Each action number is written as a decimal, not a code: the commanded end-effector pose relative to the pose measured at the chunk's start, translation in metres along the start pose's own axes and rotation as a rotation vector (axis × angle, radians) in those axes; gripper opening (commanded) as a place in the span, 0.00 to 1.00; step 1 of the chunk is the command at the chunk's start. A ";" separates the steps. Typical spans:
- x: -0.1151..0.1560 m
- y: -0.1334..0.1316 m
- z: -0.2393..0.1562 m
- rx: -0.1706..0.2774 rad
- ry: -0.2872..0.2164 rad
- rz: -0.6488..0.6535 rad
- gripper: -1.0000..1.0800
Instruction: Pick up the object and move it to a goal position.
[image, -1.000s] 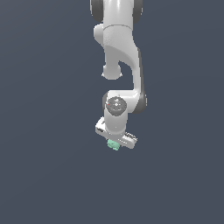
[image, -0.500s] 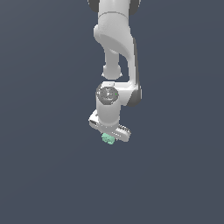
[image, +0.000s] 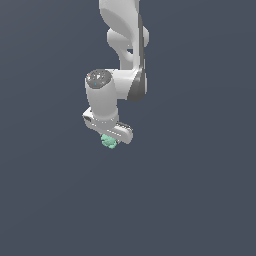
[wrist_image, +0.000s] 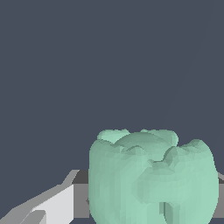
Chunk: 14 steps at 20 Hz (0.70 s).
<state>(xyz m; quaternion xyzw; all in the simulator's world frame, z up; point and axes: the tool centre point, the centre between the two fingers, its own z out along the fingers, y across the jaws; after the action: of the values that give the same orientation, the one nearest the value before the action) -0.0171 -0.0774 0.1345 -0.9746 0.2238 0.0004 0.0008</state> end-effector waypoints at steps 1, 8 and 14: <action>-0.005 0.024 -0.020 0.001 0.000 0.000 0.00; -0.017 0.092 -0.077 0.002 0.000 0.001 0.00; -0.025 0.144 -0.122 0.002 0.000 0.001 0.00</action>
<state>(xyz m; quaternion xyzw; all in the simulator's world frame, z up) -0.0949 -0.1862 0.2453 -0.9745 0.2245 -0.0001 0.0018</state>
